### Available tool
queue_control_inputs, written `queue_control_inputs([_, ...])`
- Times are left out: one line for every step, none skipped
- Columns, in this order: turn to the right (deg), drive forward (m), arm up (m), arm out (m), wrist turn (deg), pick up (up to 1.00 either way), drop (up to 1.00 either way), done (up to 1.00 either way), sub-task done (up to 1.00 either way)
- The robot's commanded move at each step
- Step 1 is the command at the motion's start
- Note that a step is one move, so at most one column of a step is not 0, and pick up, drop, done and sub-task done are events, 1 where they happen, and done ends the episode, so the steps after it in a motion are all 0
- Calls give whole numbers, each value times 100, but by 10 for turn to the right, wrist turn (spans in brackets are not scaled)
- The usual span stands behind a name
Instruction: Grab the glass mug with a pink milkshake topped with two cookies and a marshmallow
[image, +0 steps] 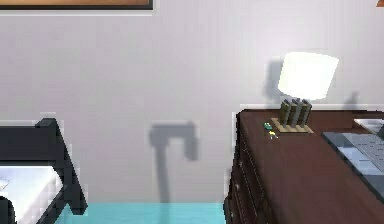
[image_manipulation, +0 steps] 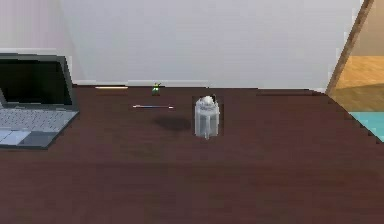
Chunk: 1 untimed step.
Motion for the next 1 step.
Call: queue_control_inputs([0, 0, 50, 0, 0, 0, 0, 0, 0])
